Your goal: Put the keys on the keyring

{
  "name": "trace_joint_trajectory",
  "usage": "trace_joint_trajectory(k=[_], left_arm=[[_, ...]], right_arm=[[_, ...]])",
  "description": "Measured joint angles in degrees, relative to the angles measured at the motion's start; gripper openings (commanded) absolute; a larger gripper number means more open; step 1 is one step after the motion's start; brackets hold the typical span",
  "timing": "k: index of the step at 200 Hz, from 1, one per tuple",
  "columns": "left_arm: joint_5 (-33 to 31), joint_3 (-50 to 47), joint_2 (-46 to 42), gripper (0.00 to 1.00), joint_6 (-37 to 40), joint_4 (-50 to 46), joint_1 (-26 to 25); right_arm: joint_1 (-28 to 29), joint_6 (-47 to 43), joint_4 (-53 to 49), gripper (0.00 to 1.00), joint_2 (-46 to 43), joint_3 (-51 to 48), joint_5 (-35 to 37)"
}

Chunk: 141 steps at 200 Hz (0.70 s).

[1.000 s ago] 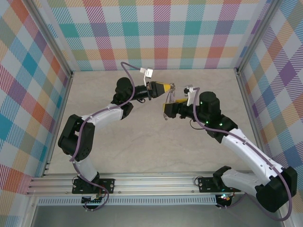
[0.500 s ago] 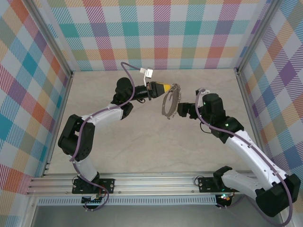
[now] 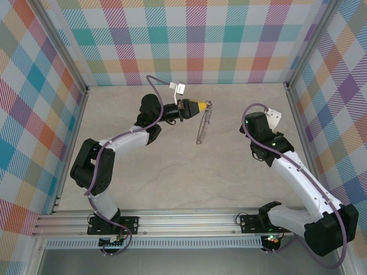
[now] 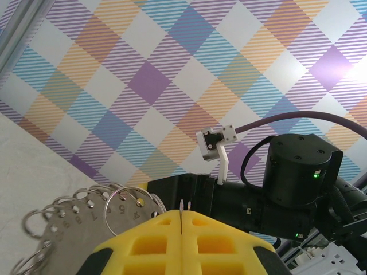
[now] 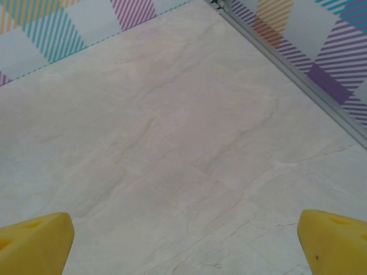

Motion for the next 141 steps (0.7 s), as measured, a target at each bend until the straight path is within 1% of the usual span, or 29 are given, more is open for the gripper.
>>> trace_joint_trajectory(k=[27, 47, 77, 108, 126, 141], left_arm=[[-0.3, 0.0, 0.0, 0.00, 0.0, 0.0, 0.0], [-0.4, 0.0, 0.0, 0.00, 0.0, 0.0, 0.0], [-0.5, 0.0, 0.0, 0.00, 0.0, 0.0, 0.0], [-1.0, 0.0, 0.0, 0.00, 0.0, 0.0, 0.0], [-1.0, 0.0, 0.0, 0.00, 0.0, 0.0, 0.0], [-1.2, 0.0, 0.0, 0.00, 0.0, 0.0, 0.0]], right_arm=[[0.0, -1.2, 0.1, 1.00, 0.4, 0.0, 0.3], [-0.1, -2.2, 2.7, 1.00, -0.7, -1.3, -1.4], [-0.6, -4.7, 6.8, 1.00, -4.6, -4.6, -10.2], [-0.6, -4.9, 11.3, 1.00, -4.9, -4.6, -19.7], [-0.6, -4.3, 12.5, 1.00, -4.9, -4.0, -23.1], [-0.6, -3.2, 13.2, 0.97, -4.7, -2.1, -25.7]])
